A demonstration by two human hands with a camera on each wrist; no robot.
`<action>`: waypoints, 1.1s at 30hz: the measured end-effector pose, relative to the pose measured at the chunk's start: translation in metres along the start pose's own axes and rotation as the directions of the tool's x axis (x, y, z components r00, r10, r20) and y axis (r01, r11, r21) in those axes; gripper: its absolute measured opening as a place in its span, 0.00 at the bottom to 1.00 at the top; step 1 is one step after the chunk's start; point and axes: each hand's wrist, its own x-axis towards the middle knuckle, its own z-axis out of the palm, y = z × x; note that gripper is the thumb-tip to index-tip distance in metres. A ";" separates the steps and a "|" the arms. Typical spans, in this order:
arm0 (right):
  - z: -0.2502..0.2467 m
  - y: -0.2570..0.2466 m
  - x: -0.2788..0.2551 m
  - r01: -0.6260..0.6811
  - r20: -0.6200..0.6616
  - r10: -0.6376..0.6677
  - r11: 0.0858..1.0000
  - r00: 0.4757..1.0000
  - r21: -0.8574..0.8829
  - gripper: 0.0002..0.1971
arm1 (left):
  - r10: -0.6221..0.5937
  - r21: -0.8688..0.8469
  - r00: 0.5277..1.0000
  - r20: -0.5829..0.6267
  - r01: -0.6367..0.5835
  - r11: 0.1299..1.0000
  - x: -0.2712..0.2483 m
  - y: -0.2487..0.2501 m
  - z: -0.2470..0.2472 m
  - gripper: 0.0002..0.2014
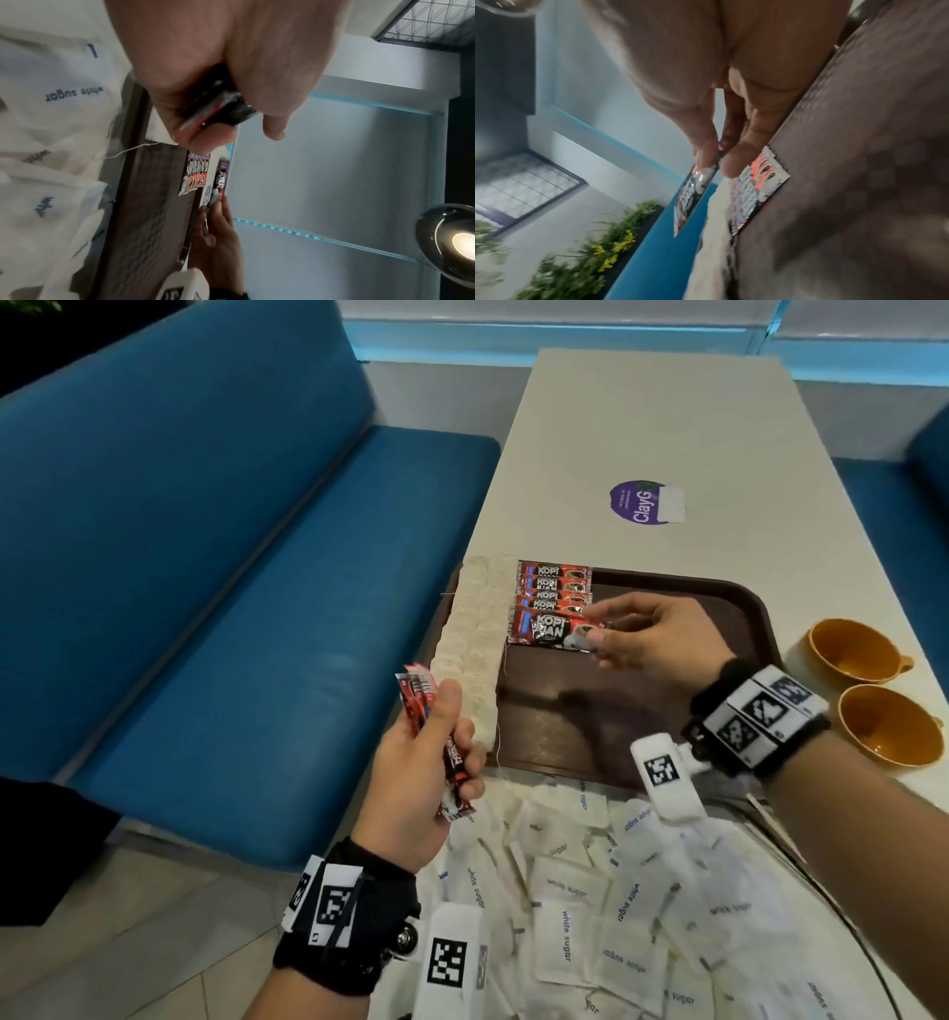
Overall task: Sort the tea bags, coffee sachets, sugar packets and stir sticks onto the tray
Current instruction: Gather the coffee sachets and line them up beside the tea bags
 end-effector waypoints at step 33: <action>0.008 0.030 0.057 -0.224 -0.184 0.155 0.862 0.971 -0.455 0.16 | -0.103 -0.085 0.986 0.128 0.114 0.990 -0.001 0.001 -0.014 0.24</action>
